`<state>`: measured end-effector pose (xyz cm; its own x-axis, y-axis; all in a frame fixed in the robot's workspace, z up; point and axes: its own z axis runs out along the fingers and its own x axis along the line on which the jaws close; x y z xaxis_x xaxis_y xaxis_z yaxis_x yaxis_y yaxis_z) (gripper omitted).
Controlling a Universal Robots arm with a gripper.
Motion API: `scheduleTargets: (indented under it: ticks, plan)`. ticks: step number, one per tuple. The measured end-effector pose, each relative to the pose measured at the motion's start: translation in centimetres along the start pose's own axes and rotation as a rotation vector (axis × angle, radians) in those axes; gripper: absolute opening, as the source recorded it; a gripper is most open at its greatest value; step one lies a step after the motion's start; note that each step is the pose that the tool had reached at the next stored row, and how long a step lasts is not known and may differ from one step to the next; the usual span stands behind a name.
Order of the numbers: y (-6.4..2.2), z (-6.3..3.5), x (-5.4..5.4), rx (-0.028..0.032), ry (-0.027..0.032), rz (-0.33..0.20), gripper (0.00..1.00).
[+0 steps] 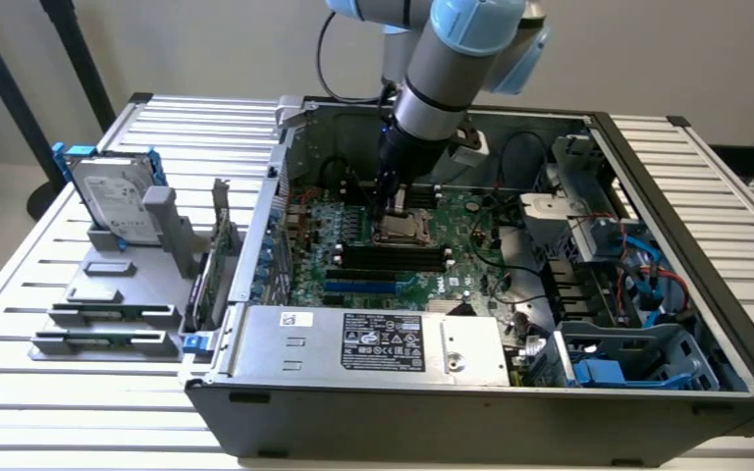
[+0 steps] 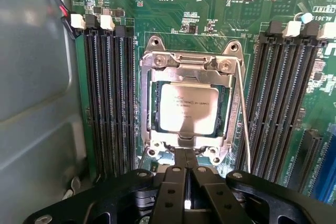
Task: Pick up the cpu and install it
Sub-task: 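Close the cpu cover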
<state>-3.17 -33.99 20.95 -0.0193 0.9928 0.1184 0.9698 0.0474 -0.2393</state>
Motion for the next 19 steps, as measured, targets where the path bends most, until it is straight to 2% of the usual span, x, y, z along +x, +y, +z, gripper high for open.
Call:
scheduleTargets:
  ticks: [4,9,14,17,19]
  plan:
    - [-0.91,-0.37,0.0,0.0,0.0049,-0.001,0.11]
    - [-2.86,-0.46,0.1,-0.0003,0.0192,-0.005,0.11]
    - [-4.79,-0.74,0.2,-0.0006,0.0386,-0.01,0.11]
    - [-5.71,-1.0,0.3,-0.0011,0.0525,-0.013,0.11]
    - [-6.21,-1.04,0.3,-0.0016,0.0592,-0.013,0.11]
